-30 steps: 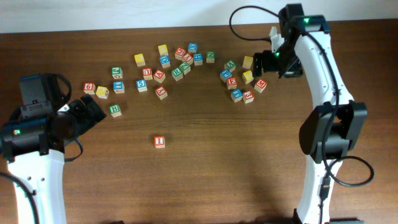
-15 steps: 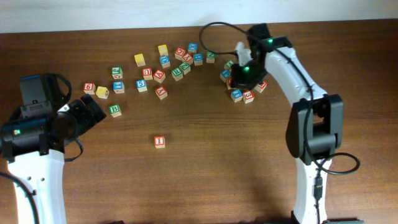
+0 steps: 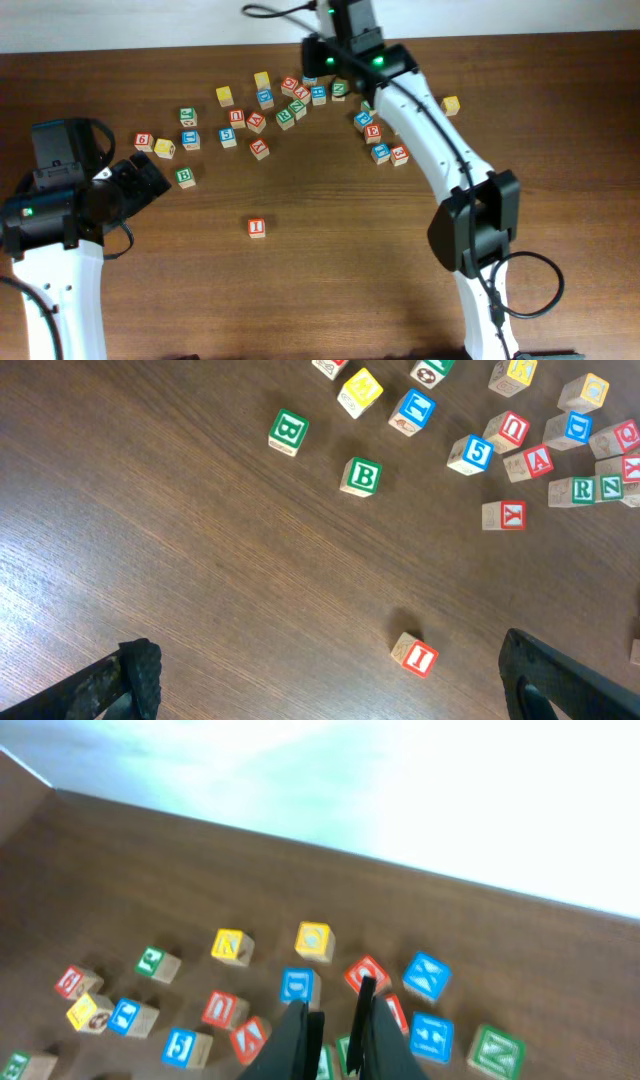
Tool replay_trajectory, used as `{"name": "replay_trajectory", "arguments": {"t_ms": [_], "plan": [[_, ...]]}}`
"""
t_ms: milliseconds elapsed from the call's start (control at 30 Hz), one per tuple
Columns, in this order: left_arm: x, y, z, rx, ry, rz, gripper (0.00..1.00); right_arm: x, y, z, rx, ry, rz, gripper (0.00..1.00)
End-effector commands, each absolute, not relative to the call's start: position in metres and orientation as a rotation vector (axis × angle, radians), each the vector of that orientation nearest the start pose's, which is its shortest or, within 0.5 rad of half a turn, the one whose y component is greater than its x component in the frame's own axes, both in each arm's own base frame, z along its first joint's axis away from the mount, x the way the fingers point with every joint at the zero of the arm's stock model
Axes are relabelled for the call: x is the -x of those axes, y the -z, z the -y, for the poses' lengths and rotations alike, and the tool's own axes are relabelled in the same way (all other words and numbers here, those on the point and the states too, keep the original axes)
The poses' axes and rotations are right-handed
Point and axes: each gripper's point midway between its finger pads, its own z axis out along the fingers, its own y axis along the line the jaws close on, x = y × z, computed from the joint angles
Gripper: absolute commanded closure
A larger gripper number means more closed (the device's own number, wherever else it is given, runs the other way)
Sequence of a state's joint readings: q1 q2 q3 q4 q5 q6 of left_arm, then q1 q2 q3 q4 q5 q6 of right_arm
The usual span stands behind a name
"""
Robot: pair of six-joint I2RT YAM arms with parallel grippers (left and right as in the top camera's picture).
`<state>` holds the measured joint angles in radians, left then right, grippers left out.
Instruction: Spell out ICRA
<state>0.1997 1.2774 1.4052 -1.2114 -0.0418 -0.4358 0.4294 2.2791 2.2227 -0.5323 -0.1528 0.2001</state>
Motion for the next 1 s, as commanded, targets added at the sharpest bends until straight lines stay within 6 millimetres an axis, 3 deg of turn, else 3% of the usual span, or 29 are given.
{"name": "replay_trajectory", "arguments": {"t_ms": [0, 67, 133, 200, 233, 333, 500, 767, 967], "plan": [[-0.286, -0.239, -0.069, 0.869, 0.011, -2.509, 0.01, -0.587, -0.204, -0.308, 0.486, -0.367, -2.097, 0.92], [-0.286, -0.239, -0.069, 0.869, 0.011, -2.509, 0.01, -0.592, -0.189, -0.320, 0.515, -0.339, -2.073, 0.89], [-0.286, -0.239, -0.069, 0.869, 0.011, -2.509, 0.01, -0.591, -0.173, -0.330, 0.543, -0.351, -2.084, 0.66], [-0.286, -0.239, -0.069, 0.869, 0.011, -2.509, 0.01, -0.590, -0.169, -0.336, 0.550, -0.356, -2.081, 0.94], [-0.286, -0.239, -0.069, 0.869, 0.011, -2.509, 0.01, -0.591, -0.169, -0.340, 0.553, -0.361, -2.067, 0.96], [-0.286, -0.239, -0.069, 0.869, 0.011, -2.509, 0.01, -0.596, -0.148, -0.345, 0.556, -0.362, -2.072, 0.95], [-0.286, -0.239, -0.069, 0.869, 0.010, -2.508, 0.01, -0.591, -0.085, -0.345, 0.588, -0.343, -2.185, 0.96], [-0.286, -0.239, -0.069, 0.869, 0.011, -2.509, 0.01, -0.576, -0.054, -0.336, 0.614, -0.315, -2.302, 0.95], [-0.286, -0.239, -0.069, 0.869, 0.011, -2.509, 0.01, -0.583, -0.052, -0.320, 0.569, -0.218, -2.312, 0.95]]}}
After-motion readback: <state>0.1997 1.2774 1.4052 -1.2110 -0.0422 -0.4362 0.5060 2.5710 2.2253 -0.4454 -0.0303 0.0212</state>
